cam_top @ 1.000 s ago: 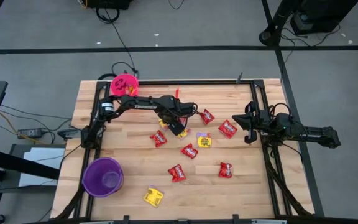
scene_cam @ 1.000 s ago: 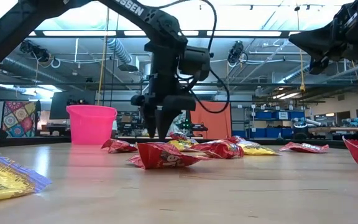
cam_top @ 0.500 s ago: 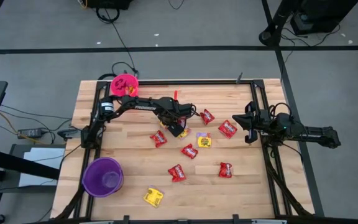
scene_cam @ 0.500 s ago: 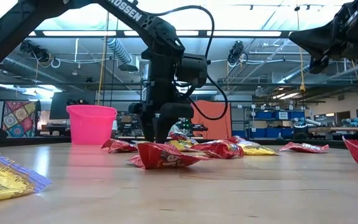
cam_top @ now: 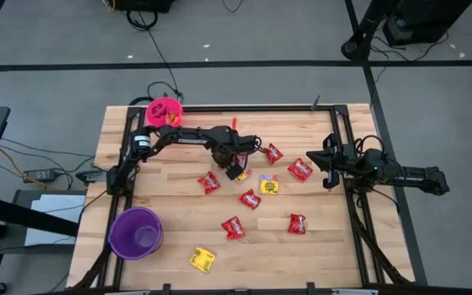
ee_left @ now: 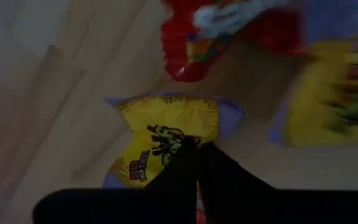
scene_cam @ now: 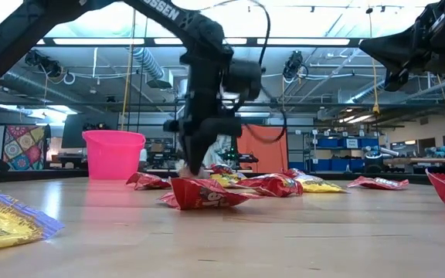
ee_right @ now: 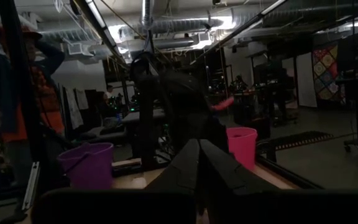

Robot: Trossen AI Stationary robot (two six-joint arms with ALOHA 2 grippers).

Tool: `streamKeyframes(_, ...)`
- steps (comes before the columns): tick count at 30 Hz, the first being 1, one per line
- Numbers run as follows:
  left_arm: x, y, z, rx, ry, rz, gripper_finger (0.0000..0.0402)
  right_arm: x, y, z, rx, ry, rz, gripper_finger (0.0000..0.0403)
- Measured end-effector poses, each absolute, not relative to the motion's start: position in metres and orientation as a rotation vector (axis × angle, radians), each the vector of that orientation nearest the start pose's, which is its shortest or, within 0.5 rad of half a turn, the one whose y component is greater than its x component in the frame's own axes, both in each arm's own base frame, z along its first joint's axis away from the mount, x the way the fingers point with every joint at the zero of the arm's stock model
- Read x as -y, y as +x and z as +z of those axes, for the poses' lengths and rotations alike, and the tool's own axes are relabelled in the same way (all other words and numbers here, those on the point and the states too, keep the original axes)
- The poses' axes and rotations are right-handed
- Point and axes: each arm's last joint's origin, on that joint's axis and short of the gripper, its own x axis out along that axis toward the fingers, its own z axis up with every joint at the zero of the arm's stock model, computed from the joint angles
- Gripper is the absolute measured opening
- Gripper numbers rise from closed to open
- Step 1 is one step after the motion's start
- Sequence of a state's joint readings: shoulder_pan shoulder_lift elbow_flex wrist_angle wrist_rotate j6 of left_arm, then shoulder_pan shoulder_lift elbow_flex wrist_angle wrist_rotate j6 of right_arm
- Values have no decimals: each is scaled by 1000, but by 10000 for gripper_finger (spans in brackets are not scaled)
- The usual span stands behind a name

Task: Sort candy by brand, put in halloween buckets
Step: Put the yellow candy into the pink bucket

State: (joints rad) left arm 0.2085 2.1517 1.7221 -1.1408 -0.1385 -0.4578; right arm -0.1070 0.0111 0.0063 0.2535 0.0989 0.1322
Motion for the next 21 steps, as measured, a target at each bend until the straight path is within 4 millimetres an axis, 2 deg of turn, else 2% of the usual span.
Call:
streamKeyframes(7,-87,407,252,-1494,-244,628,2,13,94,189,262,130,-188,22)
streamKeyframes(11,-97,400,294,-1463,-156,674,1,13,94,189,262,130,-188,22)
streamKeyframes(17,-144,383,341,-1318,-172,746,1,13,94,189,262,132,-176,22)
streamKeyframes(21,-186,357,352,-1300,-221,835,1,12,94,189,261,134,-170,22)
